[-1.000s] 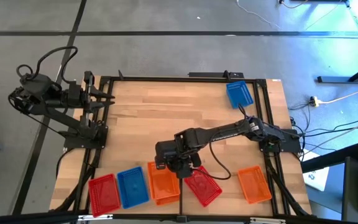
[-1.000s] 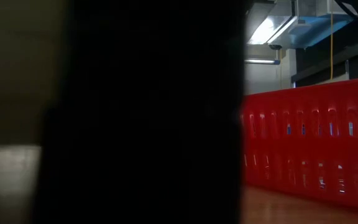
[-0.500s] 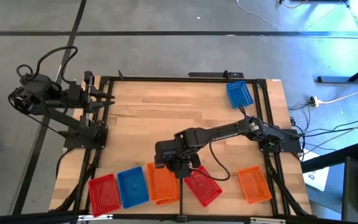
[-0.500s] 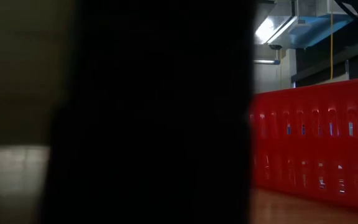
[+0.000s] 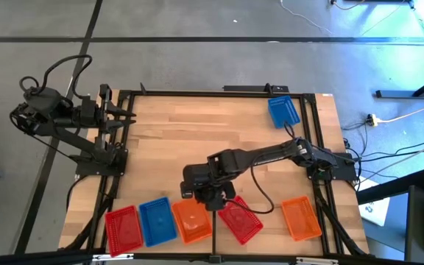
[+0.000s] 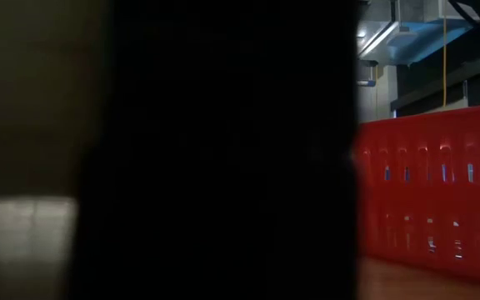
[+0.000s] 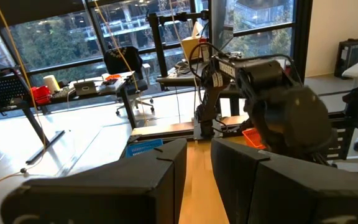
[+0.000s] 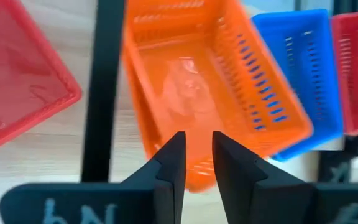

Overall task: Stack baskets on shelf by color
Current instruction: Stack the top orange bin on top of the orange bin on the shelf

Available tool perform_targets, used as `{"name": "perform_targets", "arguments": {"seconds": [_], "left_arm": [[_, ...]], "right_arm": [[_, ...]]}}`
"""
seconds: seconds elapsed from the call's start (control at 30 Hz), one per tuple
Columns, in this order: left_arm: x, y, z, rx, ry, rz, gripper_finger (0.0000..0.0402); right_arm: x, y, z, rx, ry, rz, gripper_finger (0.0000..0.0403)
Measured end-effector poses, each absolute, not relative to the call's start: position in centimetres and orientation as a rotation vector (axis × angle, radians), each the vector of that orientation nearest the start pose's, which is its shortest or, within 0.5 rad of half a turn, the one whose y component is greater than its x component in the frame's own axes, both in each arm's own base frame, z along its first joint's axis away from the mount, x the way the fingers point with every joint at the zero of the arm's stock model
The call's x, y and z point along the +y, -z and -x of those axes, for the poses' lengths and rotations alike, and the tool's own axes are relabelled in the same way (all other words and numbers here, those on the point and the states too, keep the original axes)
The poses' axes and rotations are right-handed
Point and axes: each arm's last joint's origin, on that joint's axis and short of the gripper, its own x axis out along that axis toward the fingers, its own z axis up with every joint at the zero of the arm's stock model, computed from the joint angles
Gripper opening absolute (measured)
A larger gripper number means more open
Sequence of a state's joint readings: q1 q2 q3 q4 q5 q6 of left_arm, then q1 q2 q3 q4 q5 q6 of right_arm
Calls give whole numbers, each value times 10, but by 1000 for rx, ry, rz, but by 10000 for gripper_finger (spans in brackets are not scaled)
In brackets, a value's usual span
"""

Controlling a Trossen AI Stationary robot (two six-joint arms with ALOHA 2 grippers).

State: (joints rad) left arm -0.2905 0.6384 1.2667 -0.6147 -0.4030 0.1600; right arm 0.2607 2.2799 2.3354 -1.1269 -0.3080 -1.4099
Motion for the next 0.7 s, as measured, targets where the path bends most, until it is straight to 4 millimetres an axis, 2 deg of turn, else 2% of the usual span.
{"name": "perform_targets", "arguments": {"seconds": [0.17, 0.3, 0.47, 0.63, 0.7], "left_arm": [[-8, -455, -66, -3, -113, -155, 69], [-8, -454, -66, -2, -108, -132, 69], [-12, -448, -74, 65, -35, -103, 69], [-21, -436, -98, 206, 21, -95, 69], [-27, -432, -111, 247, 73, -100, 69]], "right_arm": [[131, -308, -459, 524, -1101, 1139, 78], [130, -324, -454, 532, -1019, 1158, 78], [127, -375, -433, 480, -805, 1112, 78], [116, -434, -395, 399, -641, 904, 78], [112, -452, -379, 387, -604, 820, 78]]}}
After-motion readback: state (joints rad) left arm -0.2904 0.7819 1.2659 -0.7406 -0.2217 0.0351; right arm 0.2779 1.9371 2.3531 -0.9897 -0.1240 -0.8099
